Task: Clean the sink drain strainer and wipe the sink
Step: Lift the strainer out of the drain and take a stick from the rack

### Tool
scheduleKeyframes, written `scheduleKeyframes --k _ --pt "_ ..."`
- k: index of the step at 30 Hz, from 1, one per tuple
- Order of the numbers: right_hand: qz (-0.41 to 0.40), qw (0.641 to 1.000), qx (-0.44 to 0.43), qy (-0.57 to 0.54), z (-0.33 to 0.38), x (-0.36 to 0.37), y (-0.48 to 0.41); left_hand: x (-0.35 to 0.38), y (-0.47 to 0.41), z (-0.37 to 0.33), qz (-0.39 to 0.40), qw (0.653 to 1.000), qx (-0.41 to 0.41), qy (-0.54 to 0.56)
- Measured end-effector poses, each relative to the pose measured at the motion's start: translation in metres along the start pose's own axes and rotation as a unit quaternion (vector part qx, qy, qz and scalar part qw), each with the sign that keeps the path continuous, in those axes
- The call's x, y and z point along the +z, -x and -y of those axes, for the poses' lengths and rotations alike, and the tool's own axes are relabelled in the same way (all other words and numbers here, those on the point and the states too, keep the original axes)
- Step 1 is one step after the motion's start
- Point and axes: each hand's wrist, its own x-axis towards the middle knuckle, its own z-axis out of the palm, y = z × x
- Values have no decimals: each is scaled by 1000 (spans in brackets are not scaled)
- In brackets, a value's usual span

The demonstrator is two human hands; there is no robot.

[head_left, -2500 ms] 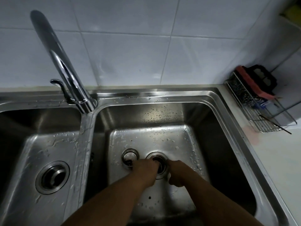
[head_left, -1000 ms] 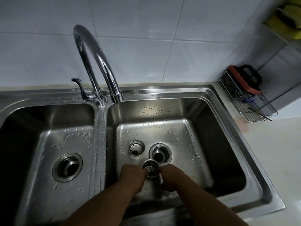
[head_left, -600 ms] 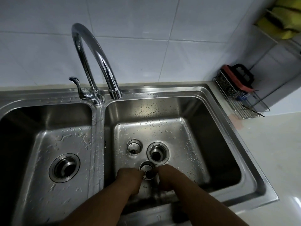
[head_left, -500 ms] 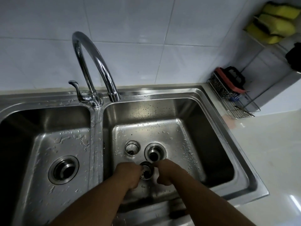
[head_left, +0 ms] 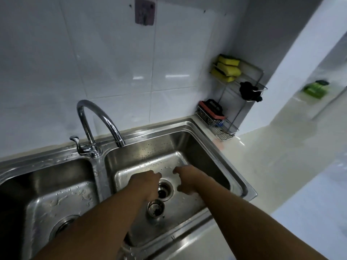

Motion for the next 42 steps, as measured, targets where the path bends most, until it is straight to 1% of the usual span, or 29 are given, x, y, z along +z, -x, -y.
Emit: scheduleKeyframes --k 5,10,14,18,24,31,42 --pt "-80 995 55 -9 -40 -43 30 -31 -1 -23 -15 999 44 -24" --pt "-194 974 111 -46 -100 -77 24 -44 -36 -65 -9 996 85 -23" --pt "-239 959 139 -62 -157 -90 -3 -46 -85 -108 2 994 108 27" --pt "-281 942 161 -93 -207 -87 -37 -40 -131 -149 17 991 107 74" --pt "-294 935 159 -122 -247 -71 -81 -40 -187 -188 -16 991 100 88" --pt "-287 939 136 -136 -258 -65 -112 -59 -230 -204 -35 994 85 61" --pt "-275 950 130 -69 -258 -70 -123 -54 -245 -202 -21 995 80 54"
